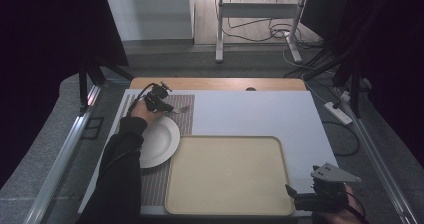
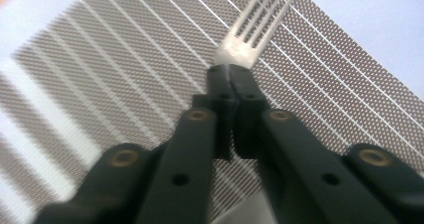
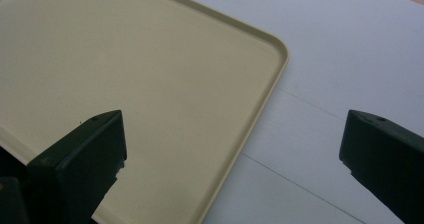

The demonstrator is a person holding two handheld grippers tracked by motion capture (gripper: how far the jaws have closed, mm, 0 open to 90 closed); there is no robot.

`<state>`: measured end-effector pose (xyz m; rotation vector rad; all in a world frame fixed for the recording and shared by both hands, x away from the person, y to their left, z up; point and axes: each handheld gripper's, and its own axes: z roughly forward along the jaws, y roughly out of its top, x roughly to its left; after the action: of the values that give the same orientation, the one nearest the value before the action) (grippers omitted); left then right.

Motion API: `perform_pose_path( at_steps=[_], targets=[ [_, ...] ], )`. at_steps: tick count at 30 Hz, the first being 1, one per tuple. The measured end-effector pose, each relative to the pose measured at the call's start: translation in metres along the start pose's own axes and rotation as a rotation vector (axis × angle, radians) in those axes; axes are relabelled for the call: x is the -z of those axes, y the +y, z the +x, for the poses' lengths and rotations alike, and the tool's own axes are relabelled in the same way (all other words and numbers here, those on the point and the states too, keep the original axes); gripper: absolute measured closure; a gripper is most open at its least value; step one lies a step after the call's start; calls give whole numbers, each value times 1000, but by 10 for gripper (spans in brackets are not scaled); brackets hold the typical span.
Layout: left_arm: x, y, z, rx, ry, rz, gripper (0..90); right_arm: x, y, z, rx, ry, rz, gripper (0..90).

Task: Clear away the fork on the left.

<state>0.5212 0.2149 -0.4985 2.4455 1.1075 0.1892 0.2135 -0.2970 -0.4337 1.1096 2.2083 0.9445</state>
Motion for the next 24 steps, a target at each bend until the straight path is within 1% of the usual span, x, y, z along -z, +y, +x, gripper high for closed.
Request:
perform_pose_path(
  at_steps=[1, 2, 3, 4, 5, 6, 7, 8, 9, 10, 11, 12, 13, 15, 16, 17, 18, 19, 20, 21, 22, 23, 24],
  targets=[
    [3, -1, 2, 0, 2, -3, 696, 0, 0, 0, 3, -1, 2, 0],
    [6, -1, 5, 0, 17, -2, 620, 0, 0, 0, 5, 1, 2, 0],
    [8, -3, 10, 15, 19, 4, 527, 0, 0, 0, 6, 1, 2, 0],
    [8, -3, 10, 15, 19, 4, 443, 0, 0, 0, 6, 1, 3, 0],
    [8, -5, 14, 19, 26, 11, 382, 0, 0, 0, 6, 1, 3, 0],
    [8, -5, 14, 19, 26, 11, 315, 0, 0, 0, 6, 1, 4, 0],
    [8, -6, 15, 23, 20, 14, 228, 0, 0, 0, 6, 1, 3, 0],
    [5, -6, 18, 38, 39, 16, 175, 0, 0, 0, 6, 2, 3, 0],
    [5, -6, 18, 38, 39, 16, 130, 0, 0, 0, 6, 2, 4, 0],
    [0, -7, 19, 43, 55, 25, 65, 0, 0, 0, 7, 2, 4, 0],
    [0, -7, 19, 43, 55, 25, 31, 0, 0, 0, 7, 2, 4, 0],
    [-2, -7, 19, 41, 68, 34, 30, 0, 0, 1, 8, 2, 4, 0],
    [-7, -7, 20, 39, 83, 59, 28, 0, 0, 1, 8, 2, 4, 0],
    [-12, -8, 21, 35, 89, 77, 38, 0, 0, 1, 9, 3, 4, 0],
    [-14, -8, 21, 30, 99, 86, 52, 0, 0, 1, 9, 3, 4, 0],
    [-14, -8, 21, 30, 99, 86, 95, 0, 0, 1, 9, 3, 4, 0],
    [-16, -9, 22, 9, 91, 101, 187, 0, 0, 1, 9, 5, 4, 0],
    [-15, -10, 23, 3, 72, 87, 259, 0, 0, 0, 9, 5, 4, 0],
    [-14, -10, 23, -10, 61, 79, 327, 0, 0, 0, 9, 5, 4, 0],
    [-14, -10, 23, -10, 61, 79, 400, 0, 0, 1, 10, 5, 4, 0],
    [-13, -11, 21, -58, 38, 65, 467, 0, 0, 1, 10, 4, 3, 0],
    [-12, -11, 21, -73, 14, 63, 546, 0, 0, 1, 11, 5, 4, 0],
    [-12, -11, 20, -88, 4, 61, 621, 0, 0, 1, 12, 5, 4, 0]
  ],
)
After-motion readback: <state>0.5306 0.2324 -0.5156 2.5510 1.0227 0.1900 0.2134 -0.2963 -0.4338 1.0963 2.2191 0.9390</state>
